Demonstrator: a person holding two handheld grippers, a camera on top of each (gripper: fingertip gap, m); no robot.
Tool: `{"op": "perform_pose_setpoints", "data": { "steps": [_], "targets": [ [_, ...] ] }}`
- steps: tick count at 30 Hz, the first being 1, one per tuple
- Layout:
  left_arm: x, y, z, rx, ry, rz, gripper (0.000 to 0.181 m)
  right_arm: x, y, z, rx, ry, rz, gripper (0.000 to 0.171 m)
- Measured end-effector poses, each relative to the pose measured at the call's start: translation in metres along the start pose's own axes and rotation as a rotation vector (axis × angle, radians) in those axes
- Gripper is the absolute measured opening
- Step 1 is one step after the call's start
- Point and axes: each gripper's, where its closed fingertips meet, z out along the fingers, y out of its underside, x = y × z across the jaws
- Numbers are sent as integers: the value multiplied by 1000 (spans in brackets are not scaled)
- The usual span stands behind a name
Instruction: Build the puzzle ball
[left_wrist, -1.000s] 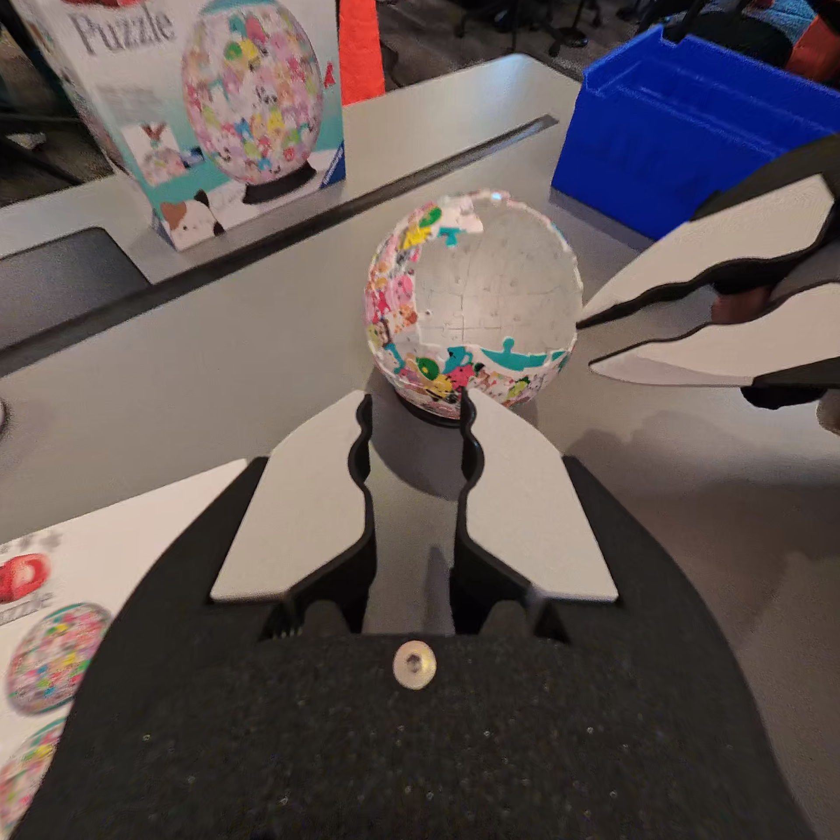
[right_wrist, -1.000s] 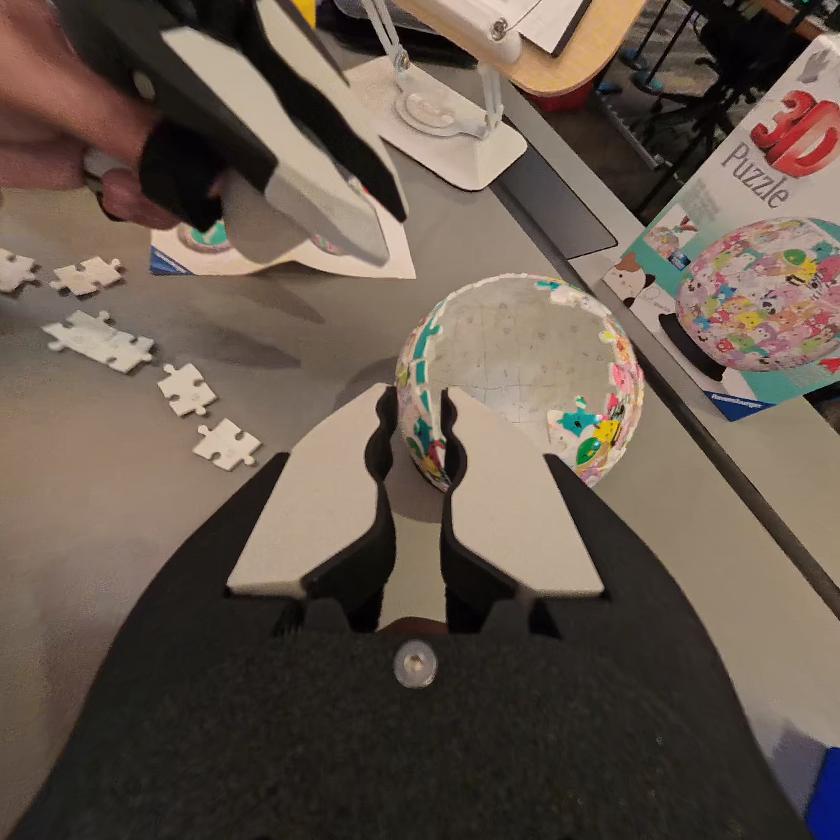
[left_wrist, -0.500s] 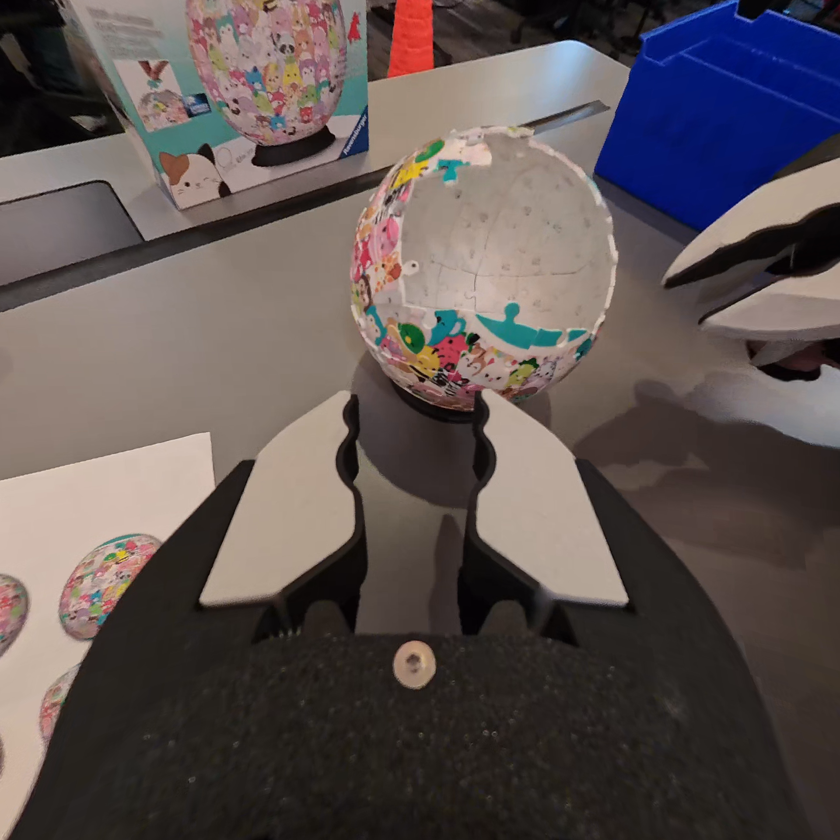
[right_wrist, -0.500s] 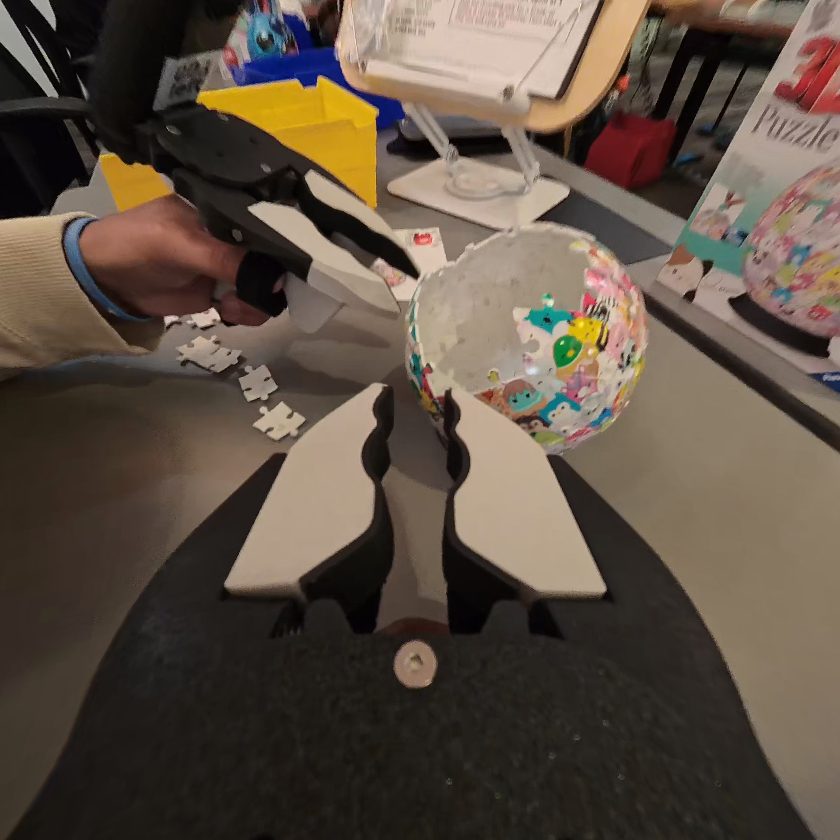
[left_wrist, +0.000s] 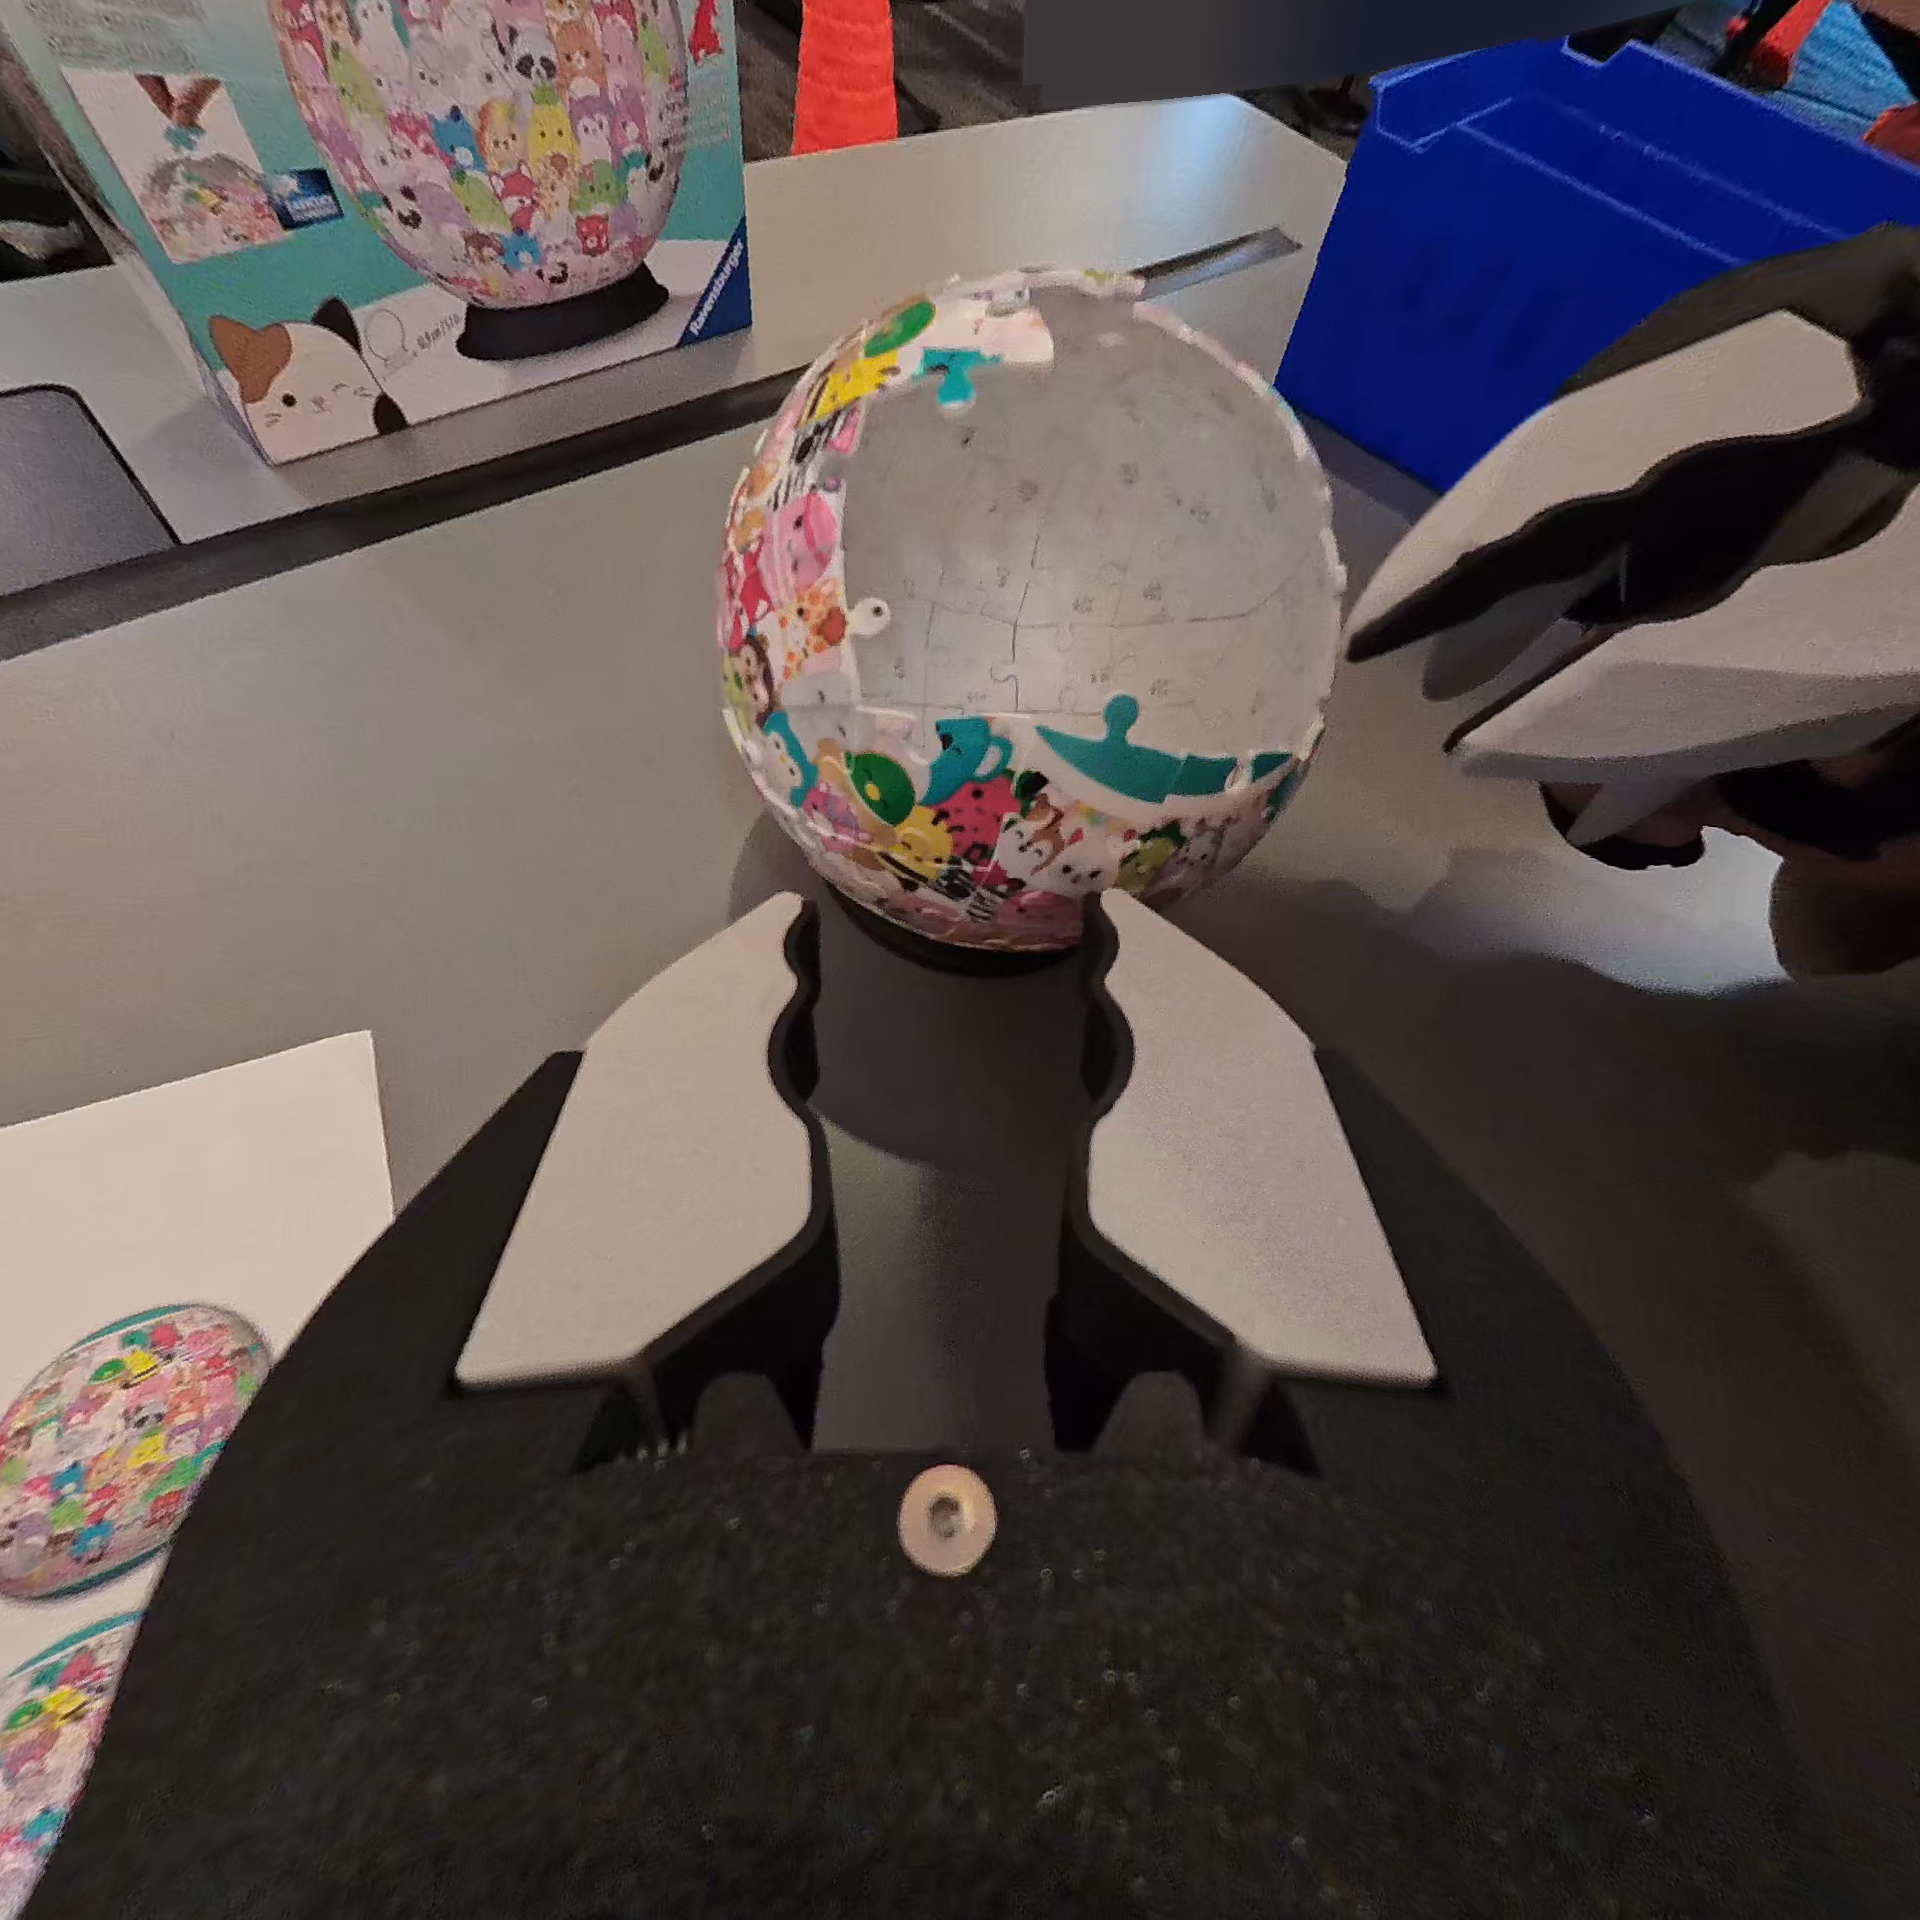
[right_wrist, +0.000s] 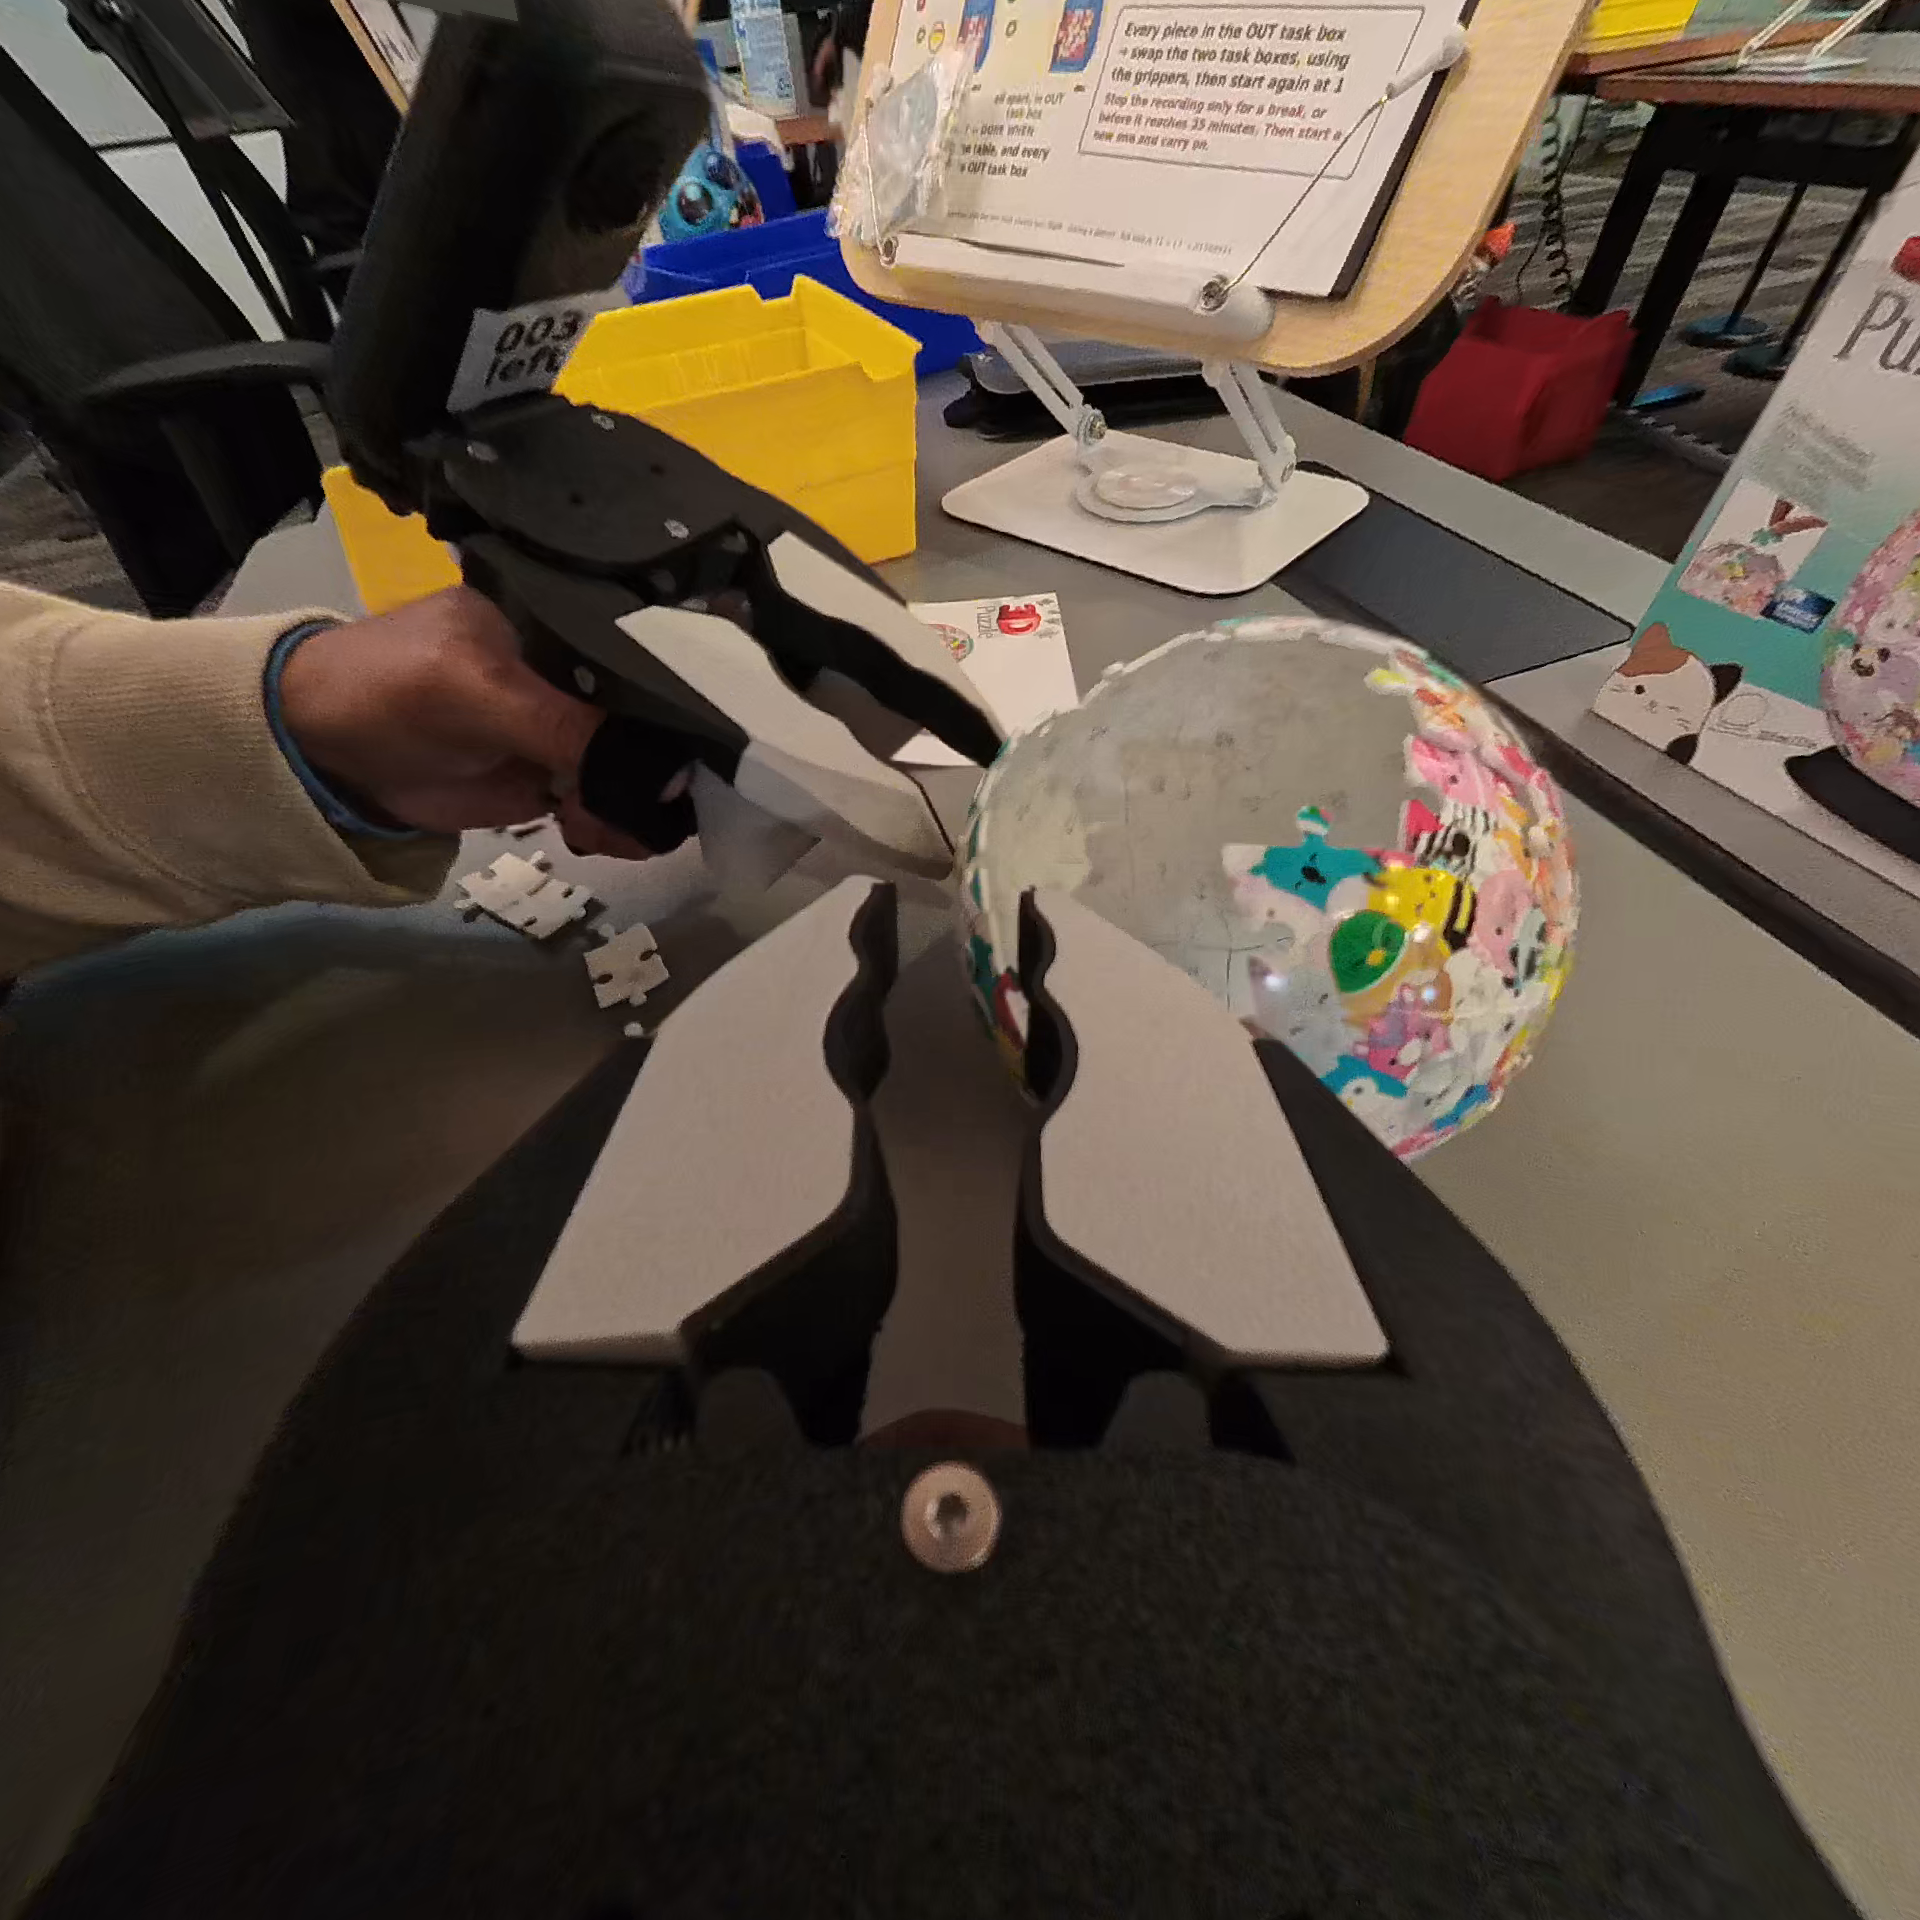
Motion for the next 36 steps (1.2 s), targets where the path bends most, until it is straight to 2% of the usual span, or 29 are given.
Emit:
{"op": "perform_pose_setpoints", "data": {
  "steps": [11,14,20,30,36],
  "targets": [
    [2,4,3,50,26,5,47,6,2,15,-182,21,40,24],
    [0,4,2,83,56,-17,47,4,2,19,-240,15,74,19],
    [-3,-7,-5,147,132,-75,43,6,9,29,-389,102,-14,16],
    [-6,-4,-25,129,122,-75,43,3,24,40,-574,208,-273,21],
    [-5,1,-7,40,141,-36,43,1,25,41,-583,168,-178,20]
  ]
}}
